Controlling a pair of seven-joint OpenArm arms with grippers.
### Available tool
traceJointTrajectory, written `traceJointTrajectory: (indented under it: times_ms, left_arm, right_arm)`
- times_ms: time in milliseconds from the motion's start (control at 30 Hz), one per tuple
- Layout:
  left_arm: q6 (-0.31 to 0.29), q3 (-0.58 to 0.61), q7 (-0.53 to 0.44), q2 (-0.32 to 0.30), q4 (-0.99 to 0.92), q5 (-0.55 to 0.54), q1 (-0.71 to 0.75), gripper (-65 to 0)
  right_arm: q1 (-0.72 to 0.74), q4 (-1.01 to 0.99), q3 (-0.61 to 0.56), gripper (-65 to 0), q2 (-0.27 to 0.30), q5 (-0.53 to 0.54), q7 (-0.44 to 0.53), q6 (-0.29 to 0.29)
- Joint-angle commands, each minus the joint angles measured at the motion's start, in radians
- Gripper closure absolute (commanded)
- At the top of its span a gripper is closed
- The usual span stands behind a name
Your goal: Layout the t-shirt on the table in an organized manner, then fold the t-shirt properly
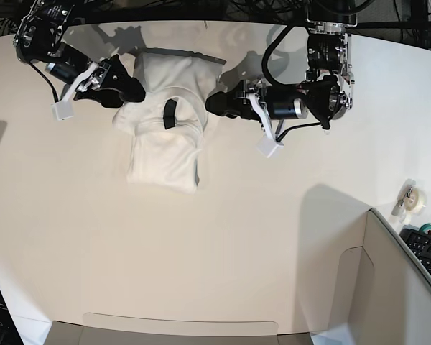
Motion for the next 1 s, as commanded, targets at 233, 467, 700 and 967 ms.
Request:
traceJointTrajectory:
  times_ms: [233, 467, 700, 967]
  left_arm:
    - [0.003, 0.0, -0.007, -0.004, 0.014, -0.026, -0.016, -25.7]
    - [0.003, 0.0, -0.007, -0.004, 0.014, -0.026, -0.016, -25.7]
    - [0.003, 0.0, -0.007, -0.004, 0.014, -0.026, -0.017, -25.7]
    - [0.003, 0.0, -0.007, -0.004, 0.014, -0.026, -0.017, -25.7]
  right_arm:
    - [0.057, 0.013, 0.003, -65.0, 0.007, 0.028, 0.015, 0.005]
    - [0.103, 0.011, -0.001, -65.0, 0.006, 0.028, 0.015, 0.005]
    - [0.127, 0.01, -0.001, -65.0, 0.004, 0.024, 0.015, 0.005]
    - [0.144, 0.01, -0.004, -65.0, -0.034, -0.061, 0.015, 0.005]
